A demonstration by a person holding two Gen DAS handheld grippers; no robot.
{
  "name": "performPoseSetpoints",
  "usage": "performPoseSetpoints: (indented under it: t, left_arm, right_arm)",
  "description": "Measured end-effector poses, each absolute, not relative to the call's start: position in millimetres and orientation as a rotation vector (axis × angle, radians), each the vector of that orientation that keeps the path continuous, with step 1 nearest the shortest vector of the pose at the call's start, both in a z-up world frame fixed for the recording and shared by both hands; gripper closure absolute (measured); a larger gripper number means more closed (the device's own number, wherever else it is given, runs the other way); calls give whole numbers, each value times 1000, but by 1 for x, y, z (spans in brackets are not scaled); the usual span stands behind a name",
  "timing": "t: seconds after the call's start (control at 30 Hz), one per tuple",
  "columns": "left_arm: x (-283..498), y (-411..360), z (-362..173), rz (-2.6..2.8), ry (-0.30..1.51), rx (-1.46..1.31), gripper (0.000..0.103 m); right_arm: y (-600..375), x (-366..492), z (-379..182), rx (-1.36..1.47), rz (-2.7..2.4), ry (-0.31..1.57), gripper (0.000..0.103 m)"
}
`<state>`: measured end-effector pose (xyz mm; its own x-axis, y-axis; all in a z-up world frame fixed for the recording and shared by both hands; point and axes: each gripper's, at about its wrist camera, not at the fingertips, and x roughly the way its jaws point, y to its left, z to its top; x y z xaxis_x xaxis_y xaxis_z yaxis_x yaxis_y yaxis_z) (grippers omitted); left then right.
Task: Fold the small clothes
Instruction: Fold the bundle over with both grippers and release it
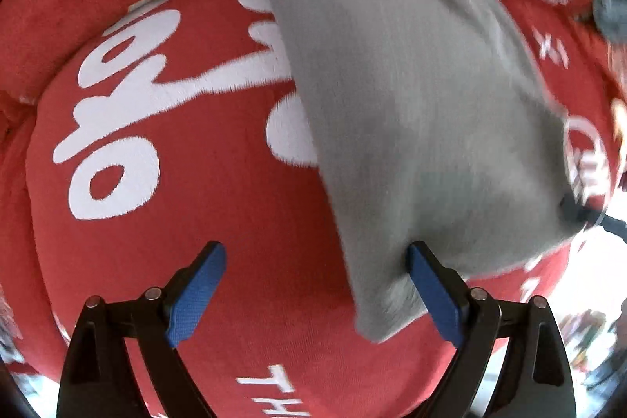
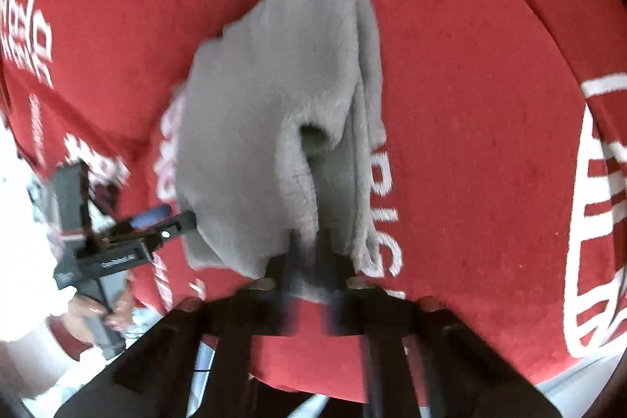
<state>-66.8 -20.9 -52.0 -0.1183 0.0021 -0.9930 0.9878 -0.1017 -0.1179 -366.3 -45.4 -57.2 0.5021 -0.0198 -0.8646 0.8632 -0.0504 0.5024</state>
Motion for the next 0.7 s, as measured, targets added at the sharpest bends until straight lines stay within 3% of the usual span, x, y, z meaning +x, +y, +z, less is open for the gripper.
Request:
performPoseSetpoints:
  t: [0.13, 0.27, 0.57, 0.7]
  left_arm:
    - [-58, -7, -67, -1378, 1329, 1193, 9]
    - [-57, 1, -68, -1396, 1293, 1211, 7]
    - [-57, 5, -33, -1345, 1203, 1186, 7]
    - [-51, -19, -11, -1342, 1215, 1031, 8]
  right_arm:
    - [-39, -373, -78, 1444, -920, 859, 97]
    - [-35, -386, -91, 1519, -930, 784, 96]
    - [-36, -384, -64, 1451, -1084, 895, 92]
    - [-51, -396, -43, 1440, -1140, 796, 92]
